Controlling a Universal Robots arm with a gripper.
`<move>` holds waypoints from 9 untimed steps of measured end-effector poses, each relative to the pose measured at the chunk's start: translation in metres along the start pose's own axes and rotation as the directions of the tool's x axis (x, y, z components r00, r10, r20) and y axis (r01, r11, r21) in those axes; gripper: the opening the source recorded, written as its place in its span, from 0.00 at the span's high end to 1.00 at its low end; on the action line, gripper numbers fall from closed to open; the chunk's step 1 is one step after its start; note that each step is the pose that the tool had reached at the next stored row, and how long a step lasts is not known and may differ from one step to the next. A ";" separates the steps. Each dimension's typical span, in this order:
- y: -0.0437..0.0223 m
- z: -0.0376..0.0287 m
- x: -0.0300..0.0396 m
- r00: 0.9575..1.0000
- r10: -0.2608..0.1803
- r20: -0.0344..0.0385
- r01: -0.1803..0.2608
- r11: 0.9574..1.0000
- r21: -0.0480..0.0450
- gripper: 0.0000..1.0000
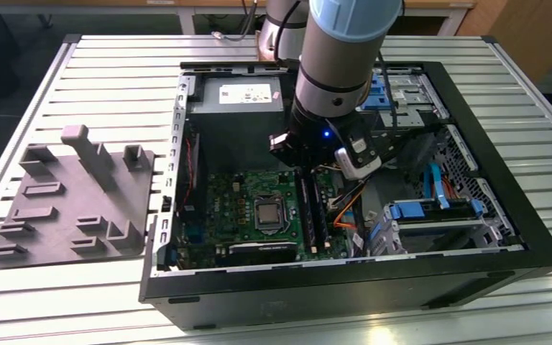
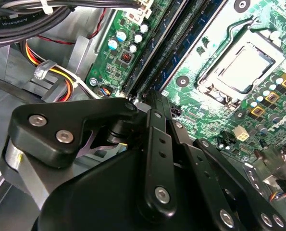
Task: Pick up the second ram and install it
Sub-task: 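Press down the second ram until it locks into place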
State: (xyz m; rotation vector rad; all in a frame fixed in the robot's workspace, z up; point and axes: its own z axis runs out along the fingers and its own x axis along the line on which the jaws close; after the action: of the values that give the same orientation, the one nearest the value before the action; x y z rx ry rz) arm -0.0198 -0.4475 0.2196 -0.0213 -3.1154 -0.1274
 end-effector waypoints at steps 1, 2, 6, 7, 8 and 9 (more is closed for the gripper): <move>0.0000 0.0000 0.0000 1.000 0.000 0.000 0.000 1.000 0.000 0.89; 0.0000 0.0000 0.0000 1.000 0.000 0.000 0.000 1.000 0.000 0.89; 0.0000 0.0001 0.0000 1.000 0.000 0.000 0.000 1.000 0.000 0.89; 0.0000 0.0005 0.0000 1.000 0.000 0.000 0.000 1.000 0.000 0.89; 0.0000 0.0008 0.0000 1.000 0.000 0.000 0.000 1.000 0.000 0.89; -0.0001 0.0009 0.0000 1.000 0.000 0.000 0.000 1.000 0.000 0.89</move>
State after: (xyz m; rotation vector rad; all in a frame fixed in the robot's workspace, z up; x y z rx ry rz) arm -0.0198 -0.4475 0.2187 -0.0212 -3.1154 -0.1274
